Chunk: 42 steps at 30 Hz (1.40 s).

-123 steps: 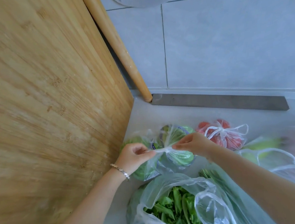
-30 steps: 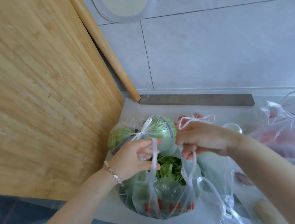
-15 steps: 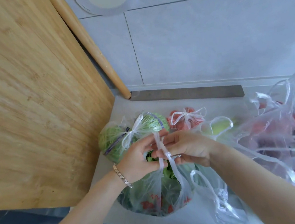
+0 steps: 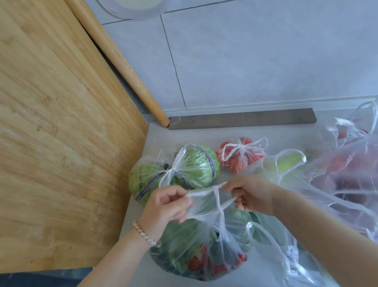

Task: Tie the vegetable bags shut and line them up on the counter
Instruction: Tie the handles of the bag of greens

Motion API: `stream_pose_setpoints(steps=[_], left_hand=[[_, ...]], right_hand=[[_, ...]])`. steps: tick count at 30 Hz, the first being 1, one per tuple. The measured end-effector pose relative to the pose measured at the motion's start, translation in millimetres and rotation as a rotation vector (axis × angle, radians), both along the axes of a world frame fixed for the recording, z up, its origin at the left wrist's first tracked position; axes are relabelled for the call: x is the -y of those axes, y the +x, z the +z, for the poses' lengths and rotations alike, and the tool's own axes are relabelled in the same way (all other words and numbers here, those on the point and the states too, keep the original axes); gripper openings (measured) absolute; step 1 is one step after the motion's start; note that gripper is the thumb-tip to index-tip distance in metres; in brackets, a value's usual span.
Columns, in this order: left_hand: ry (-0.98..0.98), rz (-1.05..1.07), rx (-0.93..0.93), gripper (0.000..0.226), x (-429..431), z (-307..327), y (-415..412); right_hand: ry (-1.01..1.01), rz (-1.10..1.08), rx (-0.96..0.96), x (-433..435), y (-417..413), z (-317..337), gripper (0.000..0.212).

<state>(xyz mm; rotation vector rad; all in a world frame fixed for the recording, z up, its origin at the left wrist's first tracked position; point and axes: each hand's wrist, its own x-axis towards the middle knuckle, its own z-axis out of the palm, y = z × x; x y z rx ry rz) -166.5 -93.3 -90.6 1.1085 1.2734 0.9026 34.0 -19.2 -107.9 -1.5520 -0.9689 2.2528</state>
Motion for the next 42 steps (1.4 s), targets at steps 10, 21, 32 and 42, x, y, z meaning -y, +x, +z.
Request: stream_pose_setpoints(steps=[10, 21, 32, 42], left_hand=[[0.122, -0.388, -0.861, 0.023, 4.3, -9.9, 5.5], [0.179, -0.451, -0.514, 0.031, 14.0, -13.8, -17.0], [0.343, -0.449, -1.299, 0.052, 21.2, -68.6, -35.5], [-0.138, -0.724, -1.566, 0.075, 16.7, -103.1, -4.4]], right_hand=[[-0.173, -0.068, -0.207, 3.9, -1.9, -35.2, 0.046], [0.170, 0.062, 0.223, -10.1, -28.3, -36.6, 0.020], [0.528, -0.016, 0.393, 8.9, -18.5, -66.2, 0.027], [0.974, 1.195, 0.716, 42.2, -17.5, -92.3, 0.044]])
